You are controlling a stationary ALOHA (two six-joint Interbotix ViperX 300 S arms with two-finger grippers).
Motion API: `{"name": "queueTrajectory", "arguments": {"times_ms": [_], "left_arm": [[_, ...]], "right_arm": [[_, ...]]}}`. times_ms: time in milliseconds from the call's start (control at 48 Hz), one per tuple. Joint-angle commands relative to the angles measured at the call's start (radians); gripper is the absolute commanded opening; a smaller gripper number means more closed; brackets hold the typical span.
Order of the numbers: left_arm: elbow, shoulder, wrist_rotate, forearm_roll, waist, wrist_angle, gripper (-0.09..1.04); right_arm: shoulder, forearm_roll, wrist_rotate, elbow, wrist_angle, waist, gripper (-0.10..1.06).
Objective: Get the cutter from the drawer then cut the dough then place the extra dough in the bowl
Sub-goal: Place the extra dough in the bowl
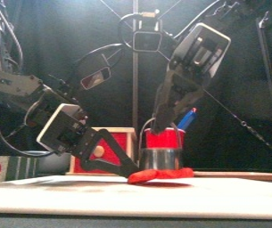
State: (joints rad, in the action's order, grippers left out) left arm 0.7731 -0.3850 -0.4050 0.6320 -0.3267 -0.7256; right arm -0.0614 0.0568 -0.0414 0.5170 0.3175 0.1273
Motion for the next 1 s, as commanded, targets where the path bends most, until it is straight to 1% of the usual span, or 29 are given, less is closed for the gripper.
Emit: {"name": "queueTrajectory", "arguments": {"times_ms": [21,146,333,458,583,729,771,875,1000], "left_arm": [[-0.003,0.003,-0.003,0.005,-0.003,0.008,0.58],[-0.003,0.003,-0.003,0.008,-0.005,0.008,0.58],[-0.002,0.005,-0.003,0.018,-0.003,0.008,0.58],[-0.002,0.005,-0.003,0.021,-0.005,0.008,0.58],[0.0,0.021,-0.011,0.023,0.005,0.008,0.58],[0.003,0.061,-0.02,0.02,0.005,0.008,0.58],[0.003,0.074,-0.026,0.02,0.006,0.009,0.58],[0.006,0.109,-0.048,0.021,0.006,0.008,0.58],[0.006,0.126,-0.067,0.023,0.008,0.011,0.6]], "right_arm": [[0.109,0.0,0.0,-0.003,-0.002,-0.005,0.41],[0.207,0.0,0.0,0.04,0.011,-0.006,0.41],[0.356,0.002,-0.002,0.133,0.044,-0.031,0.41],[0.423,0.008,-0.003,0.212,0.046,-0.031,0.41],[0.431,0.015,-0.002,0.301,0.029,-0.032,0.41],[0.393,0.006,0.003,0.357,-0.018,-0.041,0.41],[0.382,0.0,0.009,0.365,-0.032,-0.041,0.41],[0.356,-0.025,0.0,0.367,-0.064,-0.046,0.41],[0.328,-0.026,0.0,0.36,-0.084,-0.046,0.45]]}}
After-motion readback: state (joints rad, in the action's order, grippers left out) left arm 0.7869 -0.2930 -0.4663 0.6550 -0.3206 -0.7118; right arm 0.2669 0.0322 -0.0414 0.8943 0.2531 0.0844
